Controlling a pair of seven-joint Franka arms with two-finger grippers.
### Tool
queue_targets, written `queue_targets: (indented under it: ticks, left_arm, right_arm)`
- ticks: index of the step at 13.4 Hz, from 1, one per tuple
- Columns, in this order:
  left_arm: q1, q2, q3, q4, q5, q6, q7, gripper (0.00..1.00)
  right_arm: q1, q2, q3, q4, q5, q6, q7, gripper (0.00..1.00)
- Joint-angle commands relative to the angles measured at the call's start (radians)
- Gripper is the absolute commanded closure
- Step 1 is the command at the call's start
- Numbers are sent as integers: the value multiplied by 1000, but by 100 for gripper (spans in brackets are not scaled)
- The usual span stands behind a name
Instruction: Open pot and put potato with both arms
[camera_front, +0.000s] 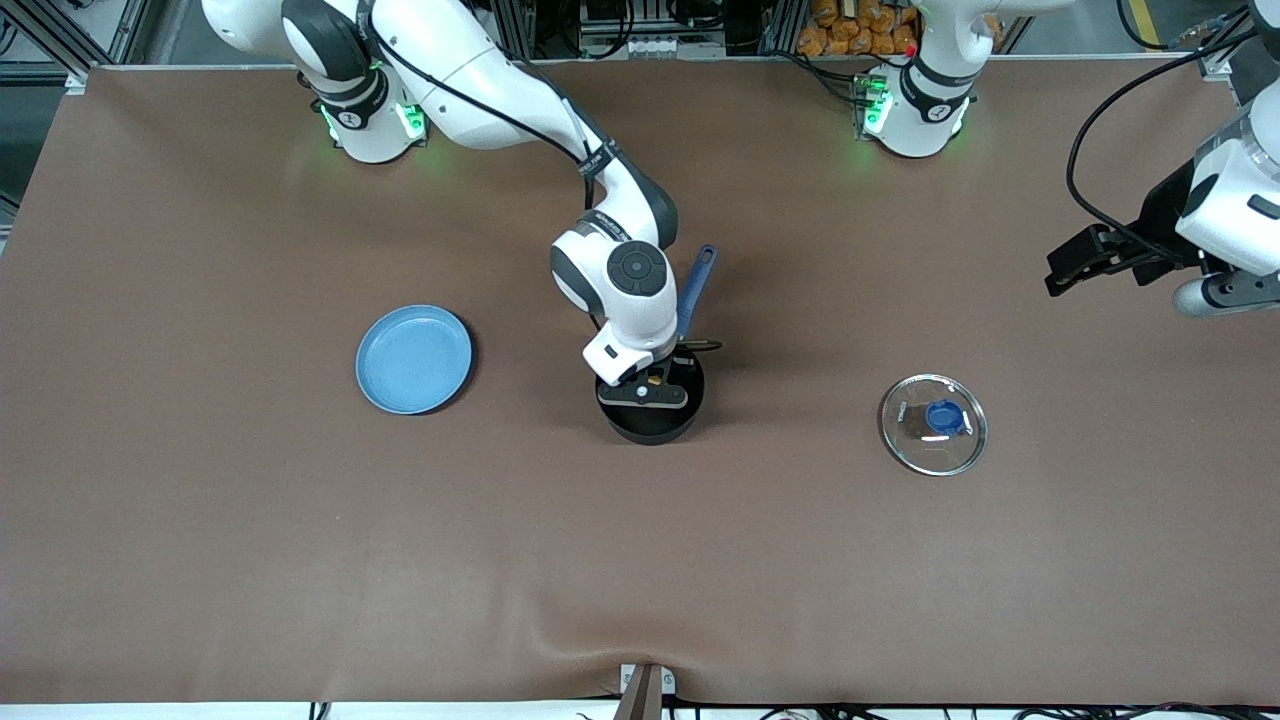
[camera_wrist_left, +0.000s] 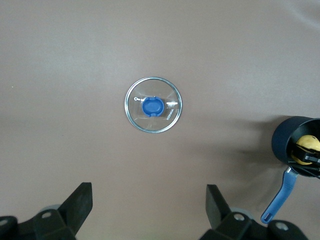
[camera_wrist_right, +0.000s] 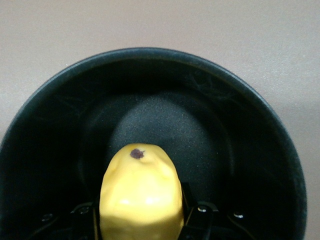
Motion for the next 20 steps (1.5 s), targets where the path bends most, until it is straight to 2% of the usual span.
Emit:
queue_targets:
  ticks: [1, 2, 4, 7, 9, 11, 13, 15, 18, 19, 20]
  left_arm:
    - [9, -33, -10, -7, 15, -22, 7, 0]
    - [9, -38, -10, -10, 15, -22, 10, 0]
    - [7, -50, -11, -10, 11, -27, -7, 0]
    - [10, -70, -16, -10, 10, -36, -1, 0]
    - [10, -70, -13, -13, 10, -36, 1, 0]
    - [15, -73, -10, -21, 10, -38, 7, 0]
    - [32, -78, -14, -35, 4, -38, 12, 0]
    - [27, -78, -17, -43, -1, -45, 10, 0]
    - [23, -78, -19, -58, -2, -49, 9, 0]
    - [21, -78, -19, -62, -2, -49, 9, 0]
    - [21, -78, -22, -64, -2, -49, 9, 0]
  right_arm:
    - [10, 15, -13, 28, 0, -6, 16, 37]
    - [8, 13, -13, 28, 0, -6, 14, 36]
    - [8, 13, -13, 27, 0, -6, 14, 19]
    - [5, 9, -16, 28, 0, -10, 4, 22]
    - [-2, -33, -20, 28, 10, -27, -1, 26]
    - [-18, -109, -20, 28, 15, -120, -1, 44]
    - [-51, -218, -17, 25, 16, -225, -16, 58]
    - [-91, -328, -10, 19, 19, -335, -85, 66]
    - [-194, -496, -7, 7, 56, -545, -226, 64]
    - [-240, -548, -2, -8, 55, -616, -293, 59]
    - [-292, -603, 0, -31, 56, -671, -375, 44]
